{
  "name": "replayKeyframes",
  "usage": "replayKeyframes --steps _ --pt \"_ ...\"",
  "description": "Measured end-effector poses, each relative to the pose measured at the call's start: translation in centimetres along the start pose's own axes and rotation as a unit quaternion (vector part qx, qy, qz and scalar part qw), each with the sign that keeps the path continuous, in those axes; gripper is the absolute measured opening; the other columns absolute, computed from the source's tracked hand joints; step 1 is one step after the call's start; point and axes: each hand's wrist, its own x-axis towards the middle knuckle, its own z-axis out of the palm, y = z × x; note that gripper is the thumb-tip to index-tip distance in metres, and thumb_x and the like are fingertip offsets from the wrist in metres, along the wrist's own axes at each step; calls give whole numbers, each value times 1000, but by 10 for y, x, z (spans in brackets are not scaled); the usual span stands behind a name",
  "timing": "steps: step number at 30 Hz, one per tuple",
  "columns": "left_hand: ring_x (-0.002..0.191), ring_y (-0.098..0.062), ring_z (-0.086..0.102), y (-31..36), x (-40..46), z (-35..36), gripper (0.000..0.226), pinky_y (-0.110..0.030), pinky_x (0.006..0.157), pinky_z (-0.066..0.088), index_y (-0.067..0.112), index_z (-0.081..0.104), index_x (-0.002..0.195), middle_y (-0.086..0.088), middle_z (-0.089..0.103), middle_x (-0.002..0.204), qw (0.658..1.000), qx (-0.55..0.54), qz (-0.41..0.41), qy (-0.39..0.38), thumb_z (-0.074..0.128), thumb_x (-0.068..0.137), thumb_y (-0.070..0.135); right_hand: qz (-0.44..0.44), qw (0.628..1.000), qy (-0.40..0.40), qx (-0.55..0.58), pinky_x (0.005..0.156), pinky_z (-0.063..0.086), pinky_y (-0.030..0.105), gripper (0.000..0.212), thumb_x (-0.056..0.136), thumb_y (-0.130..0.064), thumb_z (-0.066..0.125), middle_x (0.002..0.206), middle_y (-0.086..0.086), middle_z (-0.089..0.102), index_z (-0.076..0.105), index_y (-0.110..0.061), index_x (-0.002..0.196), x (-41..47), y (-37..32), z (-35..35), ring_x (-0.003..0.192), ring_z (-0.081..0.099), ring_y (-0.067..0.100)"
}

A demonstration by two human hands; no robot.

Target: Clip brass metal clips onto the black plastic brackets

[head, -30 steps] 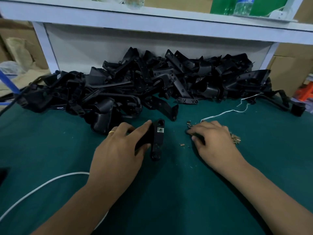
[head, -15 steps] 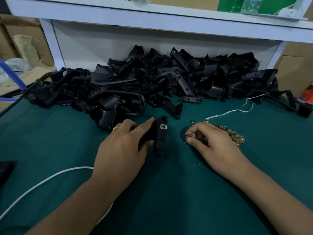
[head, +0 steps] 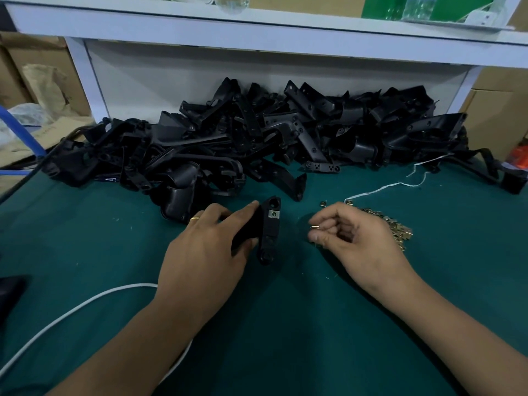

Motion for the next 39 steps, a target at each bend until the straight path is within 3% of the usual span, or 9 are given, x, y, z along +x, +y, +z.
replayKeyframes --steps 9,14,16,21,30,33,35,37,39 --pt "93 -12 56 4 -1 -4 62 -34 66 54 49 44 147 15 49 108 999 -41 5 4 60 88 49 -34 995 -3 89 75 54 21 20 78 -10 89 81 -1 74 79 -23 89 -4 -14 5 75 65 10" --pt "66 -13 58 9 -5 2 18 -41 54 52 30 61 101 9 57 88 989 -120 40 70 64 87 41 -14 992 -40 120 61 48 17 24 78 -4 88 65 -16 64 78 -23 88 -10 -18 21 59 55 2" --pt "69 -12 61 11 -6 6 14 -43 59 54 32 60 94 9 61 87 982 -173 43 63 64 89 45 -13 994 -34 107 63 51 18 26 78 -6 89 68 -14 70 80 -28 89 -11 -18 22 61 61 1" --pt "84 0 65 16 -5 5 9 -11 70 48 39 67 92 23 64 94 968 -239 56 45 68 88 47 -45 995 -31 80 74 61 27 26 75 -21 89 88 -8 78 77 -38 90 -13 -22 27 81 75 12" --pt "83 0 65 22 -5 -1 12 -9 70 46 29 72 82 19 68 87 949 -313 3 -29 82 83 23 -74 997 -28 11 72 62 43 24 73 -43 83 85 -9 76 71 -35 92 -13 -17 25 79 74 16" --pt "78 -1 63 22 -4 0 12 -8 67 43 25 71 79 15 67 84 960 -279 -2 -5 79 86 21 -54 997 -47 10 70 62 37 20 73 -34 86 83 -8 77 74 -33 89 -13 -17 23 75 74 15" --pt "72 -6 60 20 -3 6 10 -22 70 47 22 72 86 6 69 83 961 -272 -40 -4 80 88 26 -26 996 -49 66 66 60 30 16 79 -15 85 81 -2 78 78 -26 89 -11 -16 21 70 74 16" --pt "74 -6 59 14 -3 10 20 -31 69 49 27 68 93 10 68 86 969 -245 -22 -4 79 86 42 5 989 -30 145 66 60 27 19 88 5 74 85 8 79 78 -12 93 -7 -13 20 73 75 21" --pt "80 -3 59 10 -4 8 36 -28 68 50 40 60 104 20 60 91 977 -212 33 -11 74 79 63 48 974 -14 220 70 62 29 18 99 7 59 91 17 78 75 -3 100 -4 -11 20 79 77 28"
